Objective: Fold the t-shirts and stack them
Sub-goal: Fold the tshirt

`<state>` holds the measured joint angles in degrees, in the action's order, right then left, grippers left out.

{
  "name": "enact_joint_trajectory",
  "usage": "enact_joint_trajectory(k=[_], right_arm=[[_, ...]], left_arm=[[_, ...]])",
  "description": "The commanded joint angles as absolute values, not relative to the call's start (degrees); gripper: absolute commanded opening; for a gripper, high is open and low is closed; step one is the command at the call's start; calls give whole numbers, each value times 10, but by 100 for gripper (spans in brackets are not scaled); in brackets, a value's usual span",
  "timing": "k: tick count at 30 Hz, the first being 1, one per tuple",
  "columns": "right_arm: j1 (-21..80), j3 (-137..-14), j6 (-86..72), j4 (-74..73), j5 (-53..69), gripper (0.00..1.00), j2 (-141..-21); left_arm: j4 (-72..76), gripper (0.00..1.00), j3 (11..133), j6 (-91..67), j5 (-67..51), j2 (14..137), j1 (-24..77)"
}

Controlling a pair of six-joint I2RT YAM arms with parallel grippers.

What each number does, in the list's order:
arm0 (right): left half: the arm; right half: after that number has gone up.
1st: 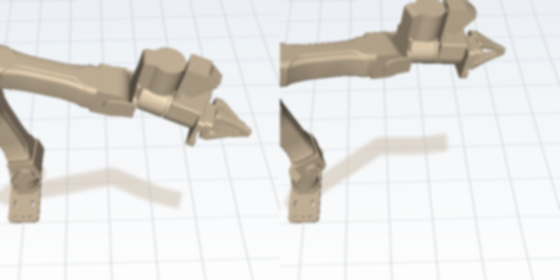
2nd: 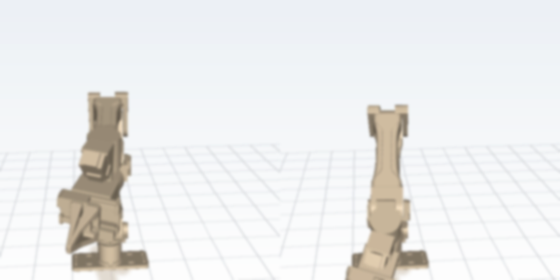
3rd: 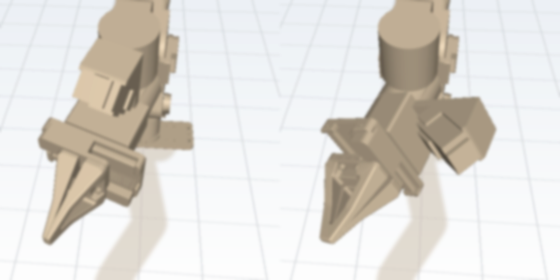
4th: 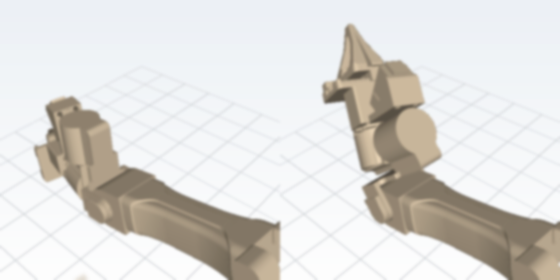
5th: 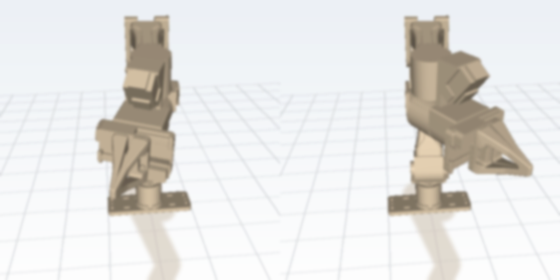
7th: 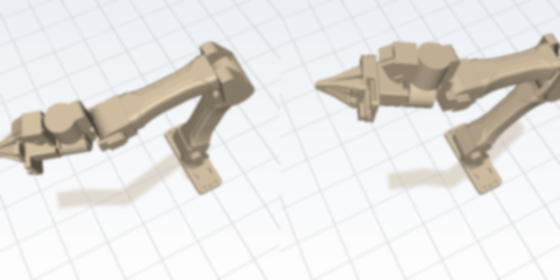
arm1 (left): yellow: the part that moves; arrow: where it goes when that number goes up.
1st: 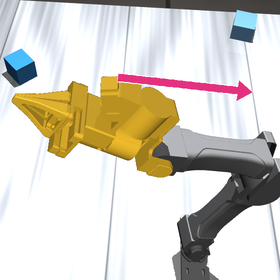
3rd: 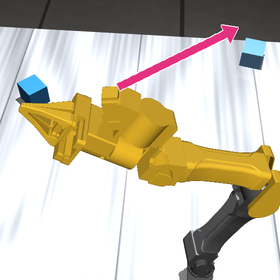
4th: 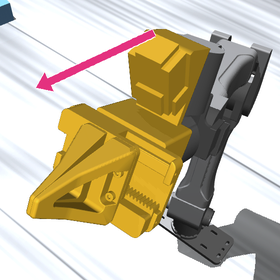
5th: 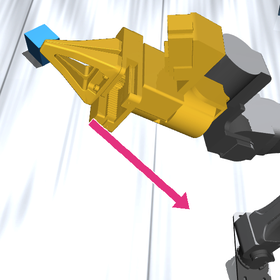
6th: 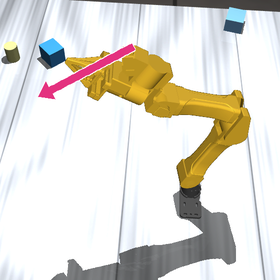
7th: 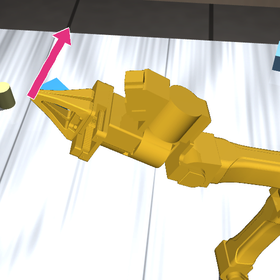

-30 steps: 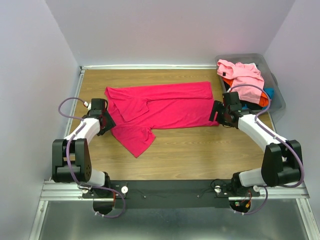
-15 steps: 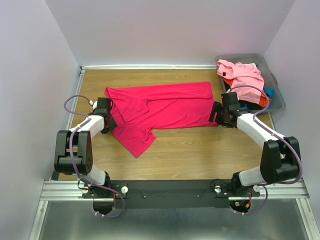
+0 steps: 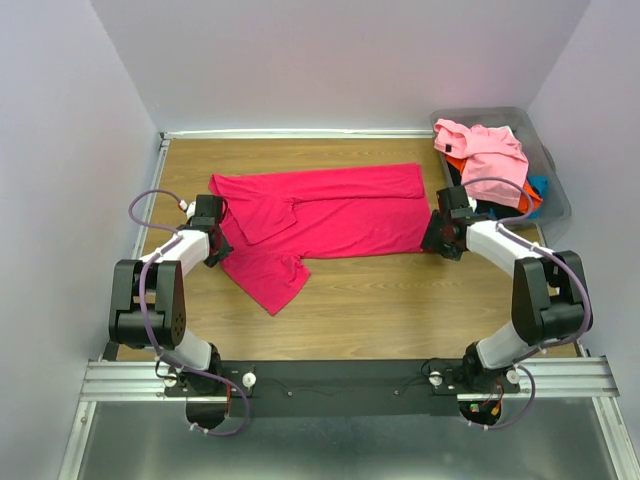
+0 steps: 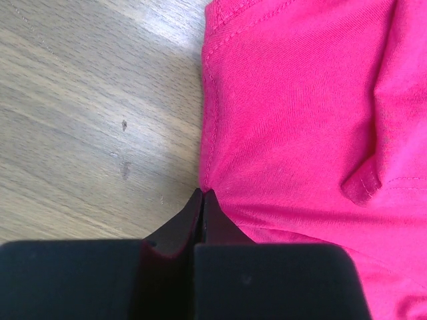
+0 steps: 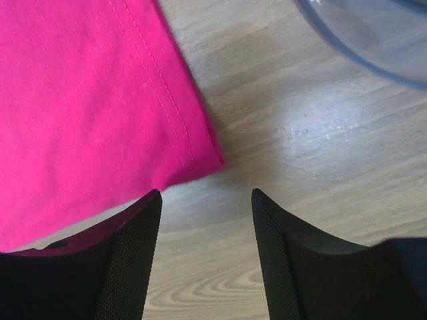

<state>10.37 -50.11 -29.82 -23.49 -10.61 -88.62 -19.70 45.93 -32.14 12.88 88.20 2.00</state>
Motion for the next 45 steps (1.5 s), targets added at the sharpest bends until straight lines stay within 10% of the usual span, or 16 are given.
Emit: enact_joint_trajectory(k=[1, 38, 45], right_arm=[[98, -527, -327, -235, -101, 63, -910], [80, -521, -374, -233, -100, 49, -968], [79, -515, -366, -236, -97, 26, -969]], left_arm=[[-238, 0, 457, -317, 133, 896, 22], [-250, 0, 467, -327, 131, 901, 22], [-257, 0, 469, -325, 131, 897, 21]])
